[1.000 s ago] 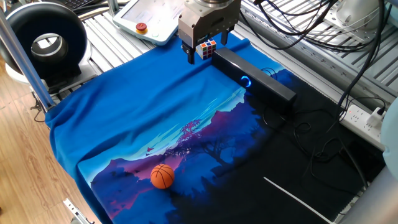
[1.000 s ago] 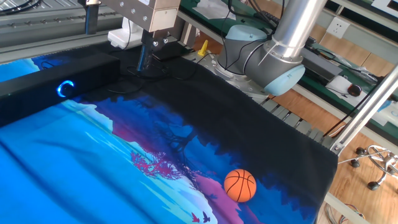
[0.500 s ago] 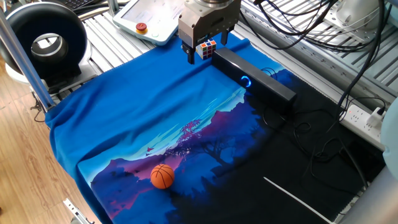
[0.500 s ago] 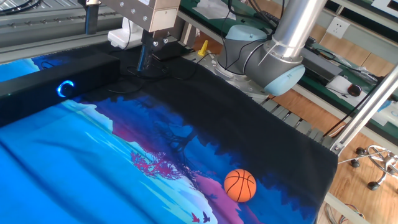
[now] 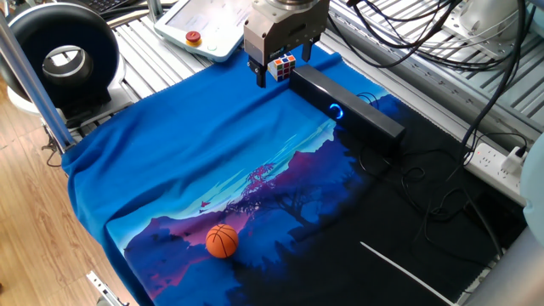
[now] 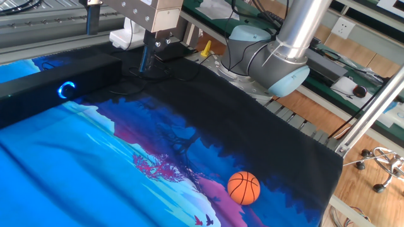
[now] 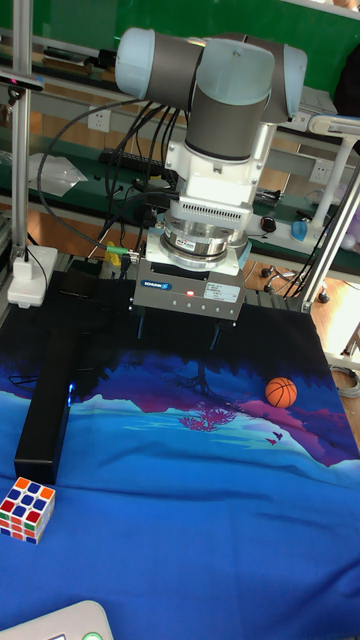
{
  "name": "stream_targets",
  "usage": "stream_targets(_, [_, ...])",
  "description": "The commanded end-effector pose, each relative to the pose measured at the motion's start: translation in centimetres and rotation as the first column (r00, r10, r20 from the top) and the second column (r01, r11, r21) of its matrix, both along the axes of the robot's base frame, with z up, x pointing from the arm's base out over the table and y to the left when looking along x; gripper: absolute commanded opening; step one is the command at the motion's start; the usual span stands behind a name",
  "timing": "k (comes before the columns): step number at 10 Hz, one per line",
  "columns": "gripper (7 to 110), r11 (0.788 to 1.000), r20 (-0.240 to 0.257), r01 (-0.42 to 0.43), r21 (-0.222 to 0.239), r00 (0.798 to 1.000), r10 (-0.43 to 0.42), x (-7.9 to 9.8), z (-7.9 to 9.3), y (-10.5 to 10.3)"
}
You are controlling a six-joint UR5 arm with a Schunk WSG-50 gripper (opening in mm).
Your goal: Turn the knob to decrease the volume of the speaker
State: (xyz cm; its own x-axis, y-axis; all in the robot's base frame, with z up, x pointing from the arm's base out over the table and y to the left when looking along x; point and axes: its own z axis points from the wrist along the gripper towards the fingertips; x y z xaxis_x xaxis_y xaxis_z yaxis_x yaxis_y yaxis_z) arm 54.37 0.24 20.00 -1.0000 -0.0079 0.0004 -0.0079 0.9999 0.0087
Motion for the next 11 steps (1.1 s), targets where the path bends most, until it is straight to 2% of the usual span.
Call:
stream_targets(1, [109,0.992,-0.108,-0.025,0.122,0.993,0.038,-2.81,0.36,3.18])
stream_targets(2, [109,0.992,-0.108,-0.023,0.120,0.993,0.037,-2.79,0.31,3.17])
stream_targets(3, [7,0.993,-0.108,-0.023,0.119,0.993,0.036,-2.79,0.28,3.13])
stream_targets(11, [7,0.993,-0.109,-0.029,0.110,0.993,0.042,-2.83,0.24,2.90])
